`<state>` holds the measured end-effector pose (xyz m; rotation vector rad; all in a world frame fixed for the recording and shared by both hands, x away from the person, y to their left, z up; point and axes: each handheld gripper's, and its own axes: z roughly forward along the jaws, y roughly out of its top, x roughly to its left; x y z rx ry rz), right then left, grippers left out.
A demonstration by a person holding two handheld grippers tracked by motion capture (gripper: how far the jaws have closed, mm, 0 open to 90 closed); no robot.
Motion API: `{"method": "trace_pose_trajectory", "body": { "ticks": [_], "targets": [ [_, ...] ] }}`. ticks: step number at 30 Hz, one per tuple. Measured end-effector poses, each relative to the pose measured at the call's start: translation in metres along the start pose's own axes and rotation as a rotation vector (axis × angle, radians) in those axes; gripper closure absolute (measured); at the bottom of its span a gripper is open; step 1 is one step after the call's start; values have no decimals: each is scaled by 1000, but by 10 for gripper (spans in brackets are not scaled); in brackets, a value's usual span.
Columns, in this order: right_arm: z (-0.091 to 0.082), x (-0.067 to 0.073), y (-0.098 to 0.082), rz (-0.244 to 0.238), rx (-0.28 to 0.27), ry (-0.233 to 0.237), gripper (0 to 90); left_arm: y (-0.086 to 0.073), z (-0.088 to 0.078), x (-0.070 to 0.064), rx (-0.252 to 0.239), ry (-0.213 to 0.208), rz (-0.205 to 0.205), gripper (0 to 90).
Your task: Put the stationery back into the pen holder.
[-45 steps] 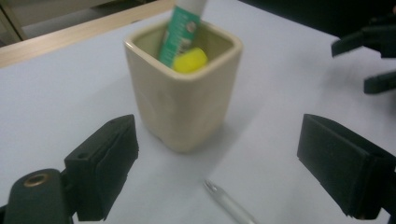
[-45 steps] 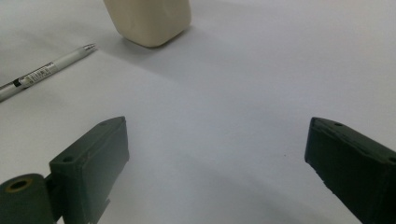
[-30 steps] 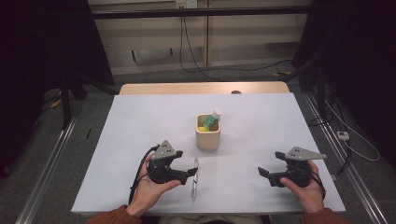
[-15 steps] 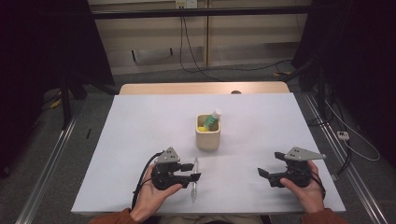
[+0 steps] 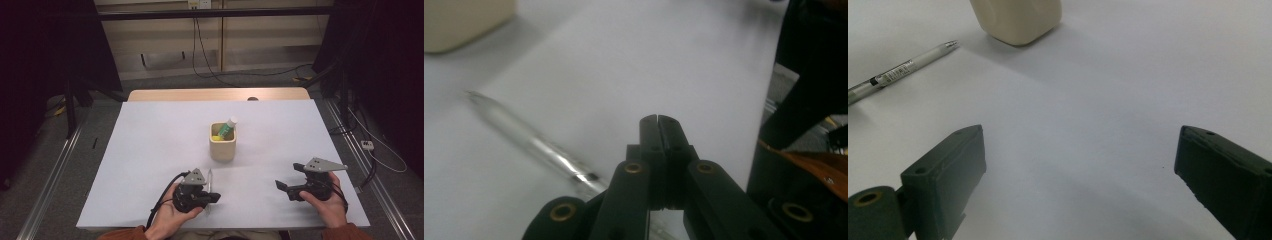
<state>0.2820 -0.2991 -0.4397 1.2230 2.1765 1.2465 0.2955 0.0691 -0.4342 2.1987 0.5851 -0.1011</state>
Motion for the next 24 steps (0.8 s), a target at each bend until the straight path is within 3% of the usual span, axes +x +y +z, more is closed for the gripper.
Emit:
{"method": "trace_pose_trajectory", "body": {
  "ticks": [1,2,3,4,10,12,13,17,24],
  "targets": [
    [0,0,0,-3,-1,0,63,0,2,-3,8,14,10,900],
    [0,0,0,-4,0,2,63,0,4,-4,13,-7,18,900],
    [0,1,0,-5,0,2,63,0,5,-5,25,16,27,900],
    [0,1,0,-5,1,2,62,0,7,-5,27,-3,24,900],
    [0,1,0,-12,2,2,63,-5,12,-3,68,8,15,900],
    [0,1,0,-16,3,2,62,-6,12,-2,87,33,16,900],
    [0,1,0,-15,3,2,63,-6,13,-1,85,13,8,900],
    [0,1,0,-12,2,1,62,-7,13,1,96,22,3,900],
    [0,1,0,-11,2,1,62,-10,9,6,102,-12,-33,900]
  ]
}}
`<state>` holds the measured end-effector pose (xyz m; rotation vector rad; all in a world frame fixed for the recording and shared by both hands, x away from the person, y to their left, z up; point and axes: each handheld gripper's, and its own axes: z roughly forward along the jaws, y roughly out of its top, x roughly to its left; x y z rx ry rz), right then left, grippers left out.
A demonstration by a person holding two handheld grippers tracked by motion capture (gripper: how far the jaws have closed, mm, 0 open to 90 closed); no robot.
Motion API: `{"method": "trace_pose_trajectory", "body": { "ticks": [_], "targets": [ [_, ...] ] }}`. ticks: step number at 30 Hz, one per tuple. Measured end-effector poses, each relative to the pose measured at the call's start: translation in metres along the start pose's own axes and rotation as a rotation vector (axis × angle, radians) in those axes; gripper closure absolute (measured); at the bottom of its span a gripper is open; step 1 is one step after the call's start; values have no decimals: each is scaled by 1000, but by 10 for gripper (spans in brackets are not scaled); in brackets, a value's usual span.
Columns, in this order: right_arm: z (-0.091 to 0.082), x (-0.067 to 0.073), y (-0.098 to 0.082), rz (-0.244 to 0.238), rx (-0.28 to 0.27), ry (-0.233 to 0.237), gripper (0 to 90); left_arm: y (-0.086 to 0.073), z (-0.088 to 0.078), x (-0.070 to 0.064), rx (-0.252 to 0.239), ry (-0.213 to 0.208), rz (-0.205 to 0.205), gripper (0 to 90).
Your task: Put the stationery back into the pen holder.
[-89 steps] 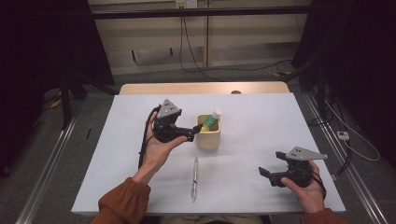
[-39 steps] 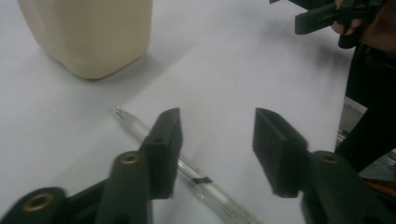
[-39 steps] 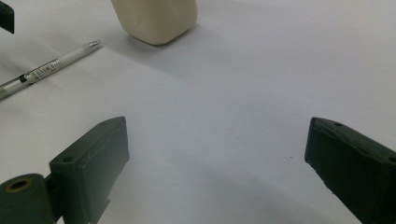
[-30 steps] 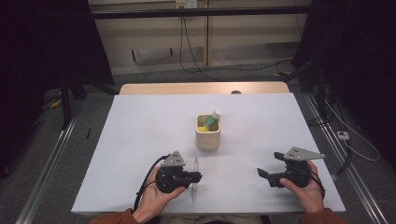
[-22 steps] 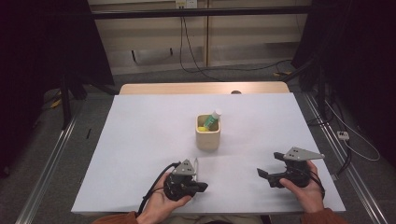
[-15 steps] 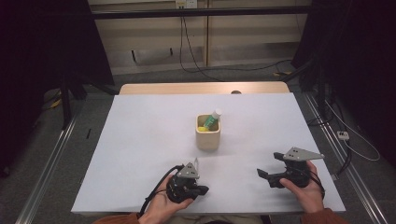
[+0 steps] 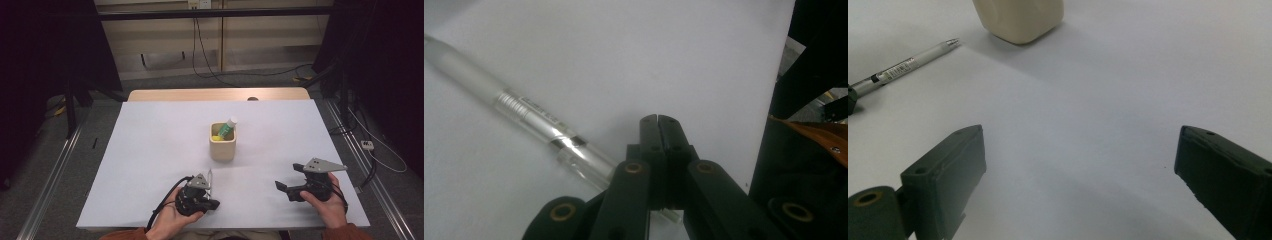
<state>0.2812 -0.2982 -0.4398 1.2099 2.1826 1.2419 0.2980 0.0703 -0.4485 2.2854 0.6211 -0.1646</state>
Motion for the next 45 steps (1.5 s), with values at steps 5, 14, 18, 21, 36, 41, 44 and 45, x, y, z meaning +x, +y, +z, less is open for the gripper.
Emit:
{"method": "trace_pose_trajectory", "body": {
  "ticks": [5,14,18,21,36,41,44,45],
  "targets": [
    [0,0,0,0,3,0,63,-1,-4,1,19,15,-9,900],
    [0,0,0,0,1,-2,62,-6,-11,5,27,9,-22,900],
    [0,0,0,1,1,-2,62,-6,-13,5,33,36,-17,900],
    [0,0,0,1,0,-2,63,-7,-14,7,34,22,-19,900],
    [0,0,0,1,3,-2,62,-11,-24,13,48,82,-27,900],
    [1,0,0,2,3,-2,62,-11,-27,15,48,93,-29,900],
    [1,0,0,4,3,-2,63,-11,-28,15,48,106,-21,900],
    [1,0,0,3,3,-2,62,-11,-28,15,48,113,-14,900]
  ]
}}
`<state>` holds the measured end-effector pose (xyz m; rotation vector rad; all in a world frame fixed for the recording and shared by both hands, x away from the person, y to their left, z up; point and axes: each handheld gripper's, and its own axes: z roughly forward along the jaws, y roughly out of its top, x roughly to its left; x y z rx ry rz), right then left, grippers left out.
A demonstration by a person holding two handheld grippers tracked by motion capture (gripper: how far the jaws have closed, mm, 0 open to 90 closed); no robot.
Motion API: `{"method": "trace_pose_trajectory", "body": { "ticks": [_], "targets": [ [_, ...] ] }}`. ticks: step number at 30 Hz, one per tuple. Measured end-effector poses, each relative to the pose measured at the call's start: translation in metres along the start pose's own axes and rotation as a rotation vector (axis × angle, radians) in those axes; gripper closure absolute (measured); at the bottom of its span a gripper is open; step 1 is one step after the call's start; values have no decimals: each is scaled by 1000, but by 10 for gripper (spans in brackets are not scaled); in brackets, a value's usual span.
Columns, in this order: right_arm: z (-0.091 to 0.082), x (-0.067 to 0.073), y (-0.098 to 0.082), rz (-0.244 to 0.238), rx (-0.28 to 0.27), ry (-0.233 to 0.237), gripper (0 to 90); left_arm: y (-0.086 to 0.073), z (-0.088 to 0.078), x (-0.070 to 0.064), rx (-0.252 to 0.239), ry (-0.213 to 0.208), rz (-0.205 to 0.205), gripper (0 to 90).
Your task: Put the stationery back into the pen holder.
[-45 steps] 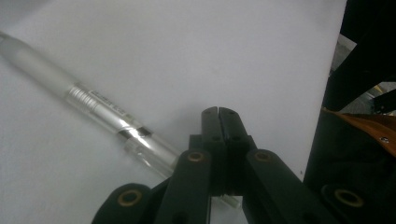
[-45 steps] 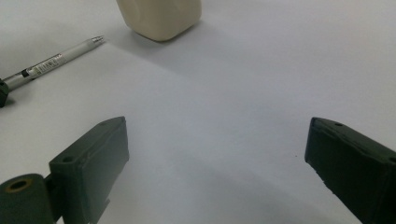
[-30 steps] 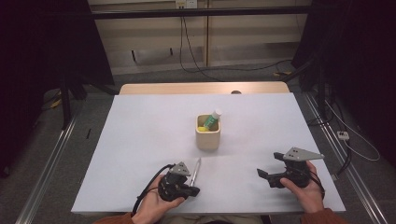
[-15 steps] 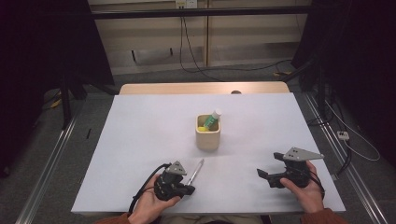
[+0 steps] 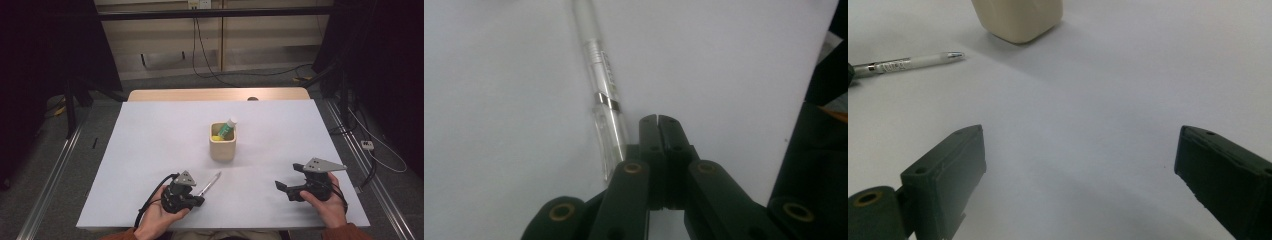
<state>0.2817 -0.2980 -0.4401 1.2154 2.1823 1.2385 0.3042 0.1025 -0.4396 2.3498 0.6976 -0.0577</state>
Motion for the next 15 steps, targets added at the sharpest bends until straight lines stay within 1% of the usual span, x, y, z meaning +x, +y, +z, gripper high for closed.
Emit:
{"method": "trace_pose_trajectory", "body": {
  "ticks": [2,4,7,9,10,11,12,13,14,15],
  "targets": [
    [0,0,0,-2,1,0,62,0,-2,-1,-35,-4,-2,900],
    [0,0,0,-2,0,0,62,3,-5,-4,-53,-17,5,897],
    [0,0,0,0,0,-1,62,4,-7,-8,-83,-30,16,856],
    [0,0,0,0,0,-2,63,4,-8,-9,-111,-28,19,834],
    [0,0,0,-1,1,-1,62,4,-10,-9,-123,-9,17,813],
    [0,0,0,-3,0,-1,62,4,-12,-8,-140,-4,17,786],
    [0,0,0,-2,0,0,62,5,-13,-7,-152,10,16,737],
    [0,0,0,-2,1,-1,62,5,-15,-7,-173,28,8,666],
    [0,0,0,-1,1,0,62,6,-17,-5,-184,39,2,587],
    [0,0,0,-1,1,0,63,6,-18,-5,-192,60,-5,542]
  ]
}}
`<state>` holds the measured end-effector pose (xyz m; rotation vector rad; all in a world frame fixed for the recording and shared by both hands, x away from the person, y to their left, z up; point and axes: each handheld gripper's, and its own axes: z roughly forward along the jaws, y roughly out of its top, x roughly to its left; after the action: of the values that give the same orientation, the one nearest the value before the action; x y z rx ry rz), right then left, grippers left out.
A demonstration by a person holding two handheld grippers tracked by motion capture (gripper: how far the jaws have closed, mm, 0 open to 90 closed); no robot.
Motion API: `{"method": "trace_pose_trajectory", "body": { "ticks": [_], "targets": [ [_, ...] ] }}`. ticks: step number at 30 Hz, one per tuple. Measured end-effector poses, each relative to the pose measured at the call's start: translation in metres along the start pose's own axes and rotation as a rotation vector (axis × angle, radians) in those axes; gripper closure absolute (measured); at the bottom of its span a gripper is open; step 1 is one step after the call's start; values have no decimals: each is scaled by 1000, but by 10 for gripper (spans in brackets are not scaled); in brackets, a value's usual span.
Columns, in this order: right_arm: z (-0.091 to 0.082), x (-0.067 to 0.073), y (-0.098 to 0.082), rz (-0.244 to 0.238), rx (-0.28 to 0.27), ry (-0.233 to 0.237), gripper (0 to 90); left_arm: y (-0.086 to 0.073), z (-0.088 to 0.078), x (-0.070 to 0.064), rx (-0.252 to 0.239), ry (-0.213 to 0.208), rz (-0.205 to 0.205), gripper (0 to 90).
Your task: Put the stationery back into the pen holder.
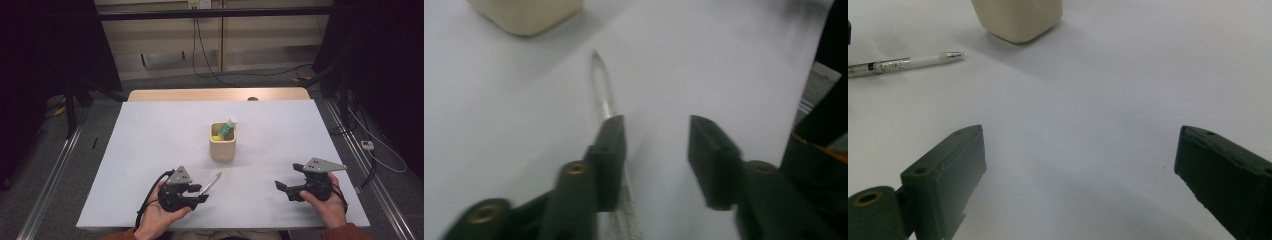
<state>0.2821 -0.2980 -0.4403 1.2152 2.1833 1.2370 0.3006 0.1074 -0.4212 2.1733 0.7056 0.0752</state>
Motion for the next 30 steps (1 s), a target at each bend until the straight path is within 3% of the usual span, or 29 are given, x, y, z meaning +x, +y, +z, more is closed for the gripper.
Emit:
{"method": "trace_pose_trajectory", "body": {
  "ticks": [2,5,13,22,26,30],
  "targets": [
    [0,0,0,-1,0,-1,62,1,-1,3,-11,7,-8,458],
    [0,0,0,-3,-1,0,62,0,0,7,-19,-14,-48,334],
    [0,0,0,-3,2,2,62,9,5,8,-6,32,-26,99],
    [1,0,0,0,3,1,63,24,20,16,39,56,-35,70],
    [0,0,0,-1,2,1,62,29,29,19,64,44,-36,70],
    [1,-1,0,0,3,3,62,36,34,21,84,66,-30,71]
  ]
}}
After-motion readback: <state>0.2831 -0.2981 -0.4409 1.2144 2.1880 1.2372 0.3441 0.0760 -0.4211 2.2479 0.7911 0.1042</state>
